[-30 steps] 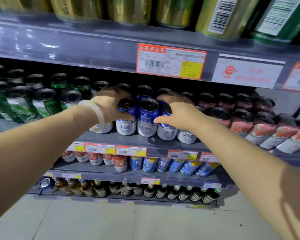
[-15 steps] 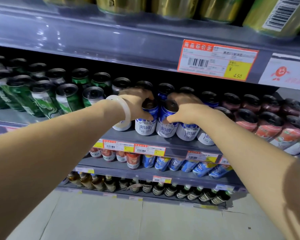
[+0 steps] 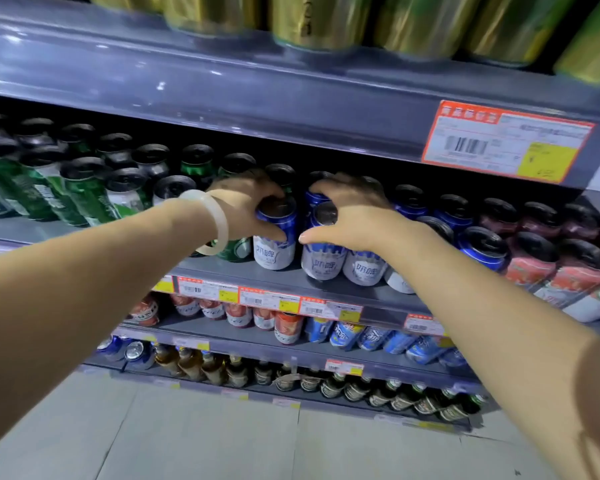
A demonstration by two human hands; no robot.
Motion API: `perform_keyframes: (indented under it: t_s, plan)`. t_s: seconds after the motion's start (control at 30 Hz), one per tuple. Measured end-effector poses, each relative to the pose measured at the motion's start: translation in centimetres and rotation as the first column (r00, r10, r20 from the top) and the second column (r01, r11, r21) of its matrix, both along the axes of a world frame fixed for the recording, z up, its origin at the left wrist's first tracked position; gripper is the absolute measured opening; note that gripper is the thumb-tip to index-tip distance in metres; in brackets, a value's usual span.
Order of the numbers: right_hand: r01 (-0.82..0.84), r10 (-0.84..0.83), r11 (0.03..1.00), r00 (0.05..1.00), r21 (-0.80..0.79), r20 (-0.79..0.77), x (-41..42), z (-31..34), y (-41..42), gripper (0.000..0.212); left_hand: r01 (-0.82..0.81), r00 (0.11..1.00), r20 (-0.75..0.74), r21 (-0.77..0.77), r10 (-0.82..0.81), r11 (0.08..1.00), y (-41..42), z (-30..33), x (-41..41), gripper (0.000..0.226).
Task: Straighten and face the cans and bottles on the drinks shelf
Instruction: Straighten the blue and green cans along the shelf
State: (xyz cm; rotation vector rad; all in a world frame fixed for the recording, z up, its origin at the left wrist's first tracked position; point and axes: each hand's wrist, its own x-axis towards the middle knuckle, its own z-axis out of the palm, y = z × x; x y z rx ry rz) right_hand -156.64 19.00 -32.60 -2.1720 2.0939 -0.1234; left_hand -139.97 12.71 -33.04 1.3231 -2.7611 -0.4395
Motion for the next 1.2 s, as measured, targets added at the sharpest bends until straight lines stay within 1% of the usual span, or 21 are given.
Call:
perform_keyframes:
  t_s: [0.07, 0.17, 0.23, 0.37, 0.5, 0.57, 0.63, 0.73, 0.8, 0.9, 0.97, 1.03, 1.1, 1.17, 1.2]
  plan:
    - [0.01, -0.009, 0.997, 1.0, 0.073, -0.017, 1.2, -0.6, -0.9, 0.075, 0.007, 1.0, 0.008, -0.013, -0.007, 1.0, -0.3, -0.7, -0.2, 0.057]
    - [0.047, -0.033, 0.986, 0.995, 0.158, -0.09, 1.7, -1.1, -1.8, 0.072, -0.006, 1.0, -0.002, -0.05, 0.006, 0.999, -1.1, -1.3, -0.4, 0.057]
    - [0.061, -0.049, 0.986, 0.995, 0.154, -0.084, 1.6, -1.0, -1.9, 0.07, 0.016, 1.0, -0.002, -0.068, -0.017, 0.998, -1.3, -1.6, -0.3, 0.056]
    - [0.089, -0.082, 0.984, 0.995, 0.153, -0.053, 1.7, -0.8, -1.8, 0.059, 0.027, 0.999, -0.033, -0.072, -0.029, 0.997, -0.9, -2.0, -0.1, 0.057]
    - [0.104, -0.093, 0.984, 0.993, 0.146, -0.077, 2.0, -0.9, -1.9, 0.053, 0.036, 0.999, -0.036, -0.056, -0.038, 0.998, -0.9, -2.0, -0.2, 0.059]
    - [0.101, -0.093, 0.984, 0.994, 0.144, -0.06, 1.9, -1.1, -1.9, 0.058, 0.035, 0.998, -0.045, -0.032, -0.036, 0.999, -0.9, -2.1, 0.0, 0.062]
    - [0.098, -0.099, 0.986, 0.995, 0.136, -0.003, 1.5, -1.3, -1.5, 0.069, 0.044, 0.996, -0.069, -0.038, -0.047, 0.998, -0.8, -2.0, 0.4, 0.067]
    - [0.119, -0.124, 0.989, 0.99, 0.083, 0.062, 0.5, -0.7, -0.2, 0.085, 0.047, 0.996, -0.07, -0.094, -0.054, 0.994, -1.3, -1.7, 1.9, 0.074]
    - [0.149, -0.152, 0.988, 0.986, 0.046, 0.063, -0.2, -0.2, 0.6, 0.088, 0.017, 0.999, -0.041, -0.146, -0.024, 0.989, -2.0, -1.6, 3.3, 0.081]
    - [0.126, -0.126, 0.992, 0.991, -0.007, 0.039, -0.3, -0.3, 1.2, 0.077, -0.043, 0.999, -0.015, -0.18, 0.041, 0.983, -2.9, -1.4, 5.3, 0.082]
    - [0.125, -0.121, 0.991, 0.989, -0.048, 0.079, 0.8, -0.4, 1.0, 0.069, -0.058, 0.998, 0.029, -0.156, 0.063, 0.986, -3.2, -1.4, 6.1, 0.079]
    - [0.081, -0.072, 0.993, 0.991, -0.082, 0.115, 2.7, -0.5, 0.1, 0.068, -0.056, 0.996, 0.068, -0.111, 0.064, 0.992, -3.3, -1.6, 6.3, 0.077]
    - [0.009, -0.003, 0.998, 0.995, -0.056, 0.103, 4.9, -0.6, -1.2, 0.067, -0.052, 0.997, 0.051, -0.096, 0.057, 0.994, -3.5, -1.7, 6.1, 0.071]
    - [-0.022, 0.023, 1.0, 0.996, -0.008, 0.092, 6.7, -0.7, -2.8, 0.065, -0.043, 0.998, 0.038, -0.104, 0.047, 0.994, -3.8, -1.7, 5.9, 0.065]
    - [-0.026, 0.025, 1.0, 0.996, 0.006, 0.091, 7.4, -0.9, -3.6, 0.06, -0.035, 0.999, 0.038, -0.103, 0.039, 0.994, -4.0, -1.8, 5.9, 0.063]
